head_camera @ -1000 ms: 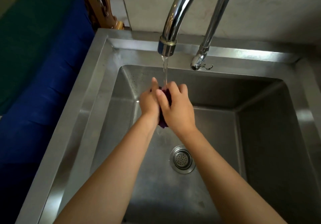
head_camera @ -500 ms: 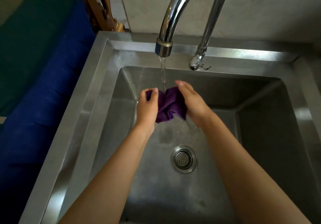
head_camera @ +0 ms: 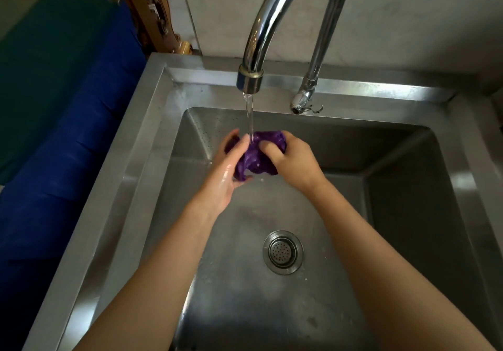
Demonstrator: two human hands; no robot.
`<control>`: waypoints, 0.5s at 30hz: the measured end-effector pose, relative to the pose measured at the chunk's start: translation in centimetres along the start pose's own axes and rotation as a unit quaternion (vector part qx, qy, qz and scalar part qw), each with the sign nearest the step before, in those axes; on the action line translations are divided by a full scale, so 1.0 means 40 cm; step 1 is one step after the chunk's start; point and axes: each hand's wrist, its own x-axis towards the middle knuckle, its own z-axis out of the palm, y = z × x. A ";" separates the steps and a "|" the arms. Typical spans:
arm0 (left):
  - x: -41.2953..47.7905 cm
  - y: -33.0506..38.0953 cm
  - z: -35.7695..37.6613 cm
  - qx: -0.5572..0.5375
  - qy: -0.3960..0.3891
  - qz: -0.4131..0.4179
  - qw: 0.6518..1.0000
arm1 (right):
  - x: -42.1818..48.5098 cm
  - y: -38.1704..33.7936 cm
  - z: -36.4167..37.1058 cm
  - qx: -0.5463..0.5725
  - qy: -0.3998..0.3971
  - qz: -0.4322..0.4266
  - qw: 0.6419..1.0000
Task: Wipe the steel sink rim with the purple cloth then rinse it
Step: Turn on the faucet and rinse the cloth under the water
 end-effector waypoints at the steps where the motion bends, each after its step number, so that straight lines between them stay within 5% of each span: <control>1: -0.001 -0.005 0.006 0.019 0.011 -0.006 1.000 | -0.004 -0.012 0.010 0.007 0.001 0.006 1.000; 6: 0.007 0.006 0.029 0.039 0.159 0.039 0.986 | -0.010 -0.023 0.039 -0.012 -0.013 0.021 1.000; 10: 0.026 0.005 0.047 0.013 0.169 0.009 0.986 | -0.051 -0.041 0.052 0.007 0.015 -0.076 0.997; 15: 0.038 -0.021 0.064 -0.067 0.109 -0.008 0.992 | -0.053 -0.062 0.076 -0.205 0.138 -0.119 0.962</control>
